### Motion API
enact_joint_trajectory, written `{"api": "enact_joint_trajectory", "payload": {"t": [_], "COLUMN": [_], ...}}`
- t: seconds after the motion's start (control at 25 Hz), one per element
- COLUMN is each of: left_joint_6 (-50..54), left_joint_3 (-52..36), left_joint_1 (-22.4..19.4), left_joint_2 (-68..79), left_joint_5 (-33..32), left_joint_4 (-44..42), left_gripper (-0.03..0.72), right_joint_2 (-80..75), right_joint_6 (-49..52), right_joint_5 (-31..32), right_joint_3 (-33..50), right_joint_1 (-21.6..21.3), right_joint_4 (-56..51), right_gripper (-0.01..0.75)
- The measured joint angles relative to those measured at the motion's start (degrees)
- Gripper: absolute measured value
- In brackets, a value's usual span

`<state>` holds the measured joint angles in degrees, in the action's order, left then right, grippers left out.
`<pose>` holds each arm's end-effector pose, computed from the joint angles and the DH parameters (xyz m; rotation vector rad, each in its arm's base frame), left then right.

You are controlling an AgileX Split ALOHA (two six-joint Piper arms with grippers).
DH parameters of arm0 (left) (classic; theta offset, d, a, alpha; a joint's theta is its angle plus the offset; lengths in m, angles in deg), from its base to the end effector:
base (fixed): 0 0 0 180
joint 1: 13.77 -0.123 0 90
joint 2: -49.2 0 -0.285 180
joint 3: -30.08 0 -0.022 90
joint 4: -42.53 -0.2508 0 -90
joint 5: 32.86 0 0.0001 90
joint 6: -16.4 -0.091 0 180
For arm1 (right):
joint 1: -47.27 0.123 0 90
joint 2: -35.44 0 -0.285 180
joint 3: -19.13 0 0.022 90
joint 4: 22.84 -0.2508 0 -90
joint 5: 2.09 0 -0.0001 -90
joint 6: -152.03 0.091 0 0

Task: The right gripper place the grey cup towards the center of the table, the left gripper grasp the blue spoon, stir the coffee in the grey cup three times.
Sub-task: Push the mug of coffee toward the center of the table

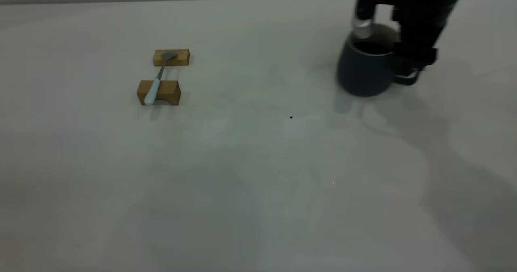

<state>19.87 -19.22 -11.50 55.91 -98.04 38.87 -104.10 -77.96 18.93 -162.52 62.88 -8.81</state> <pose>-0.0095 0.0057 0.2677 -0.0283 2.1132 0.0175 0.4208 0.1093 0.0523 -1.7653 2.1888 -0.3288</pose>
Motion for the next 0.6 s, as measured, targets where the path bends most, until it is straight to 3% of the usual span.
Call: {"api": "enact_joint_trajectory", "payload": {"t": [0.36, 0.6], "left_joint_6": [0.0, 0.0], "left_joint_3": [0.0, 0.0], "left_joint_1": [0.0, 0.0], "left_joint_2": [0.0, 0.0], "left_joint_5": [0.0, 0.0], "left_joint_4": [0.0, 0.0], "left_gripper": [0.465, 0.465], "right_joint_2": [0.0, 2.6], "right_joint_6": [0.0, 6.0], "right_joint_5": [-0.5, 2.5], "right_joint_3": [0.0, 0.0], "right_joint_1": [9.1, 11.9], "right_joint_4": [-7.0, -11.1], "right_gripper": [0.646, 0.642]}}
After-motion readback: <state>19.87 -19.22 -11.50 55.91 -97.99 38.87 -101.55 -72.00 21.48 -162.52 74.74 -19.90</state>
